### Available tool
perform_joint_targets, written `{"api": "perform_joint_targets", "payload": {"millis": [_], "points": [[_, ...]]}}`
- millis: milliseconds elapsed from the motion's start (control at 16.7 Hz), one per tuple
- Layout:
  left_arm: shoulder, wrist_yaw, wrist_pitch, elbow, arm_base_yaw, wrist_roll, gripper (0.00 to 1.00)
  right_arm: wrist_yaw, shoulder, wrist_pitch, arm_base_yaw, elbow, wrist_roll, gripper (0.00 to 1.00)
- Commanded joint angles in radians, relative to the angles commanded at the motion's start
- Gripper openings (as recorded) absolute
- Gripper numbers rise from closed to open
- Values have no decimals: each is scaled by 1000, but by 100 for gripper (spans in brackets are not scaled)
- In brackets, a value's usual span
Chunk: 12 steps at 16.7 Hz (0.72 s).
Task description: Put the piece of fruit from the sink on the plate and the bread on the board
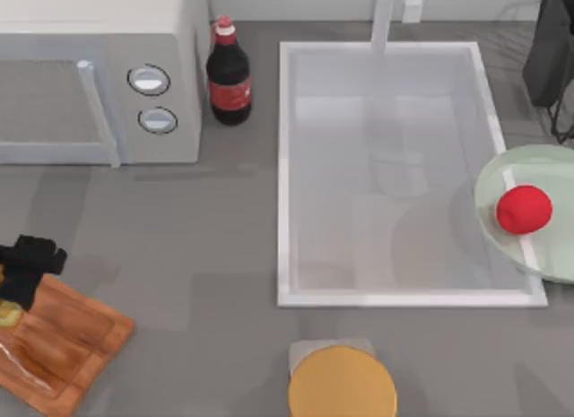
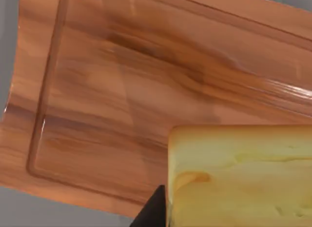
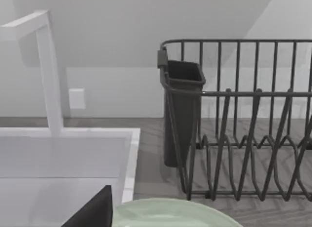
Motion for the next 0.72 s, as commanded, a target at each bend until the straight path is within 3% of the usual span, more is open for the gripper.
{"api": "perform_joint_targets", "payload": {"millis": [300,720], "points": [[-15,-3,7,-10,-9,-196,0,0,0,0,0,0,0,100],[-12,-3,7,-8,-5,-202,0,0,0,0,0,0,0,100]]}}
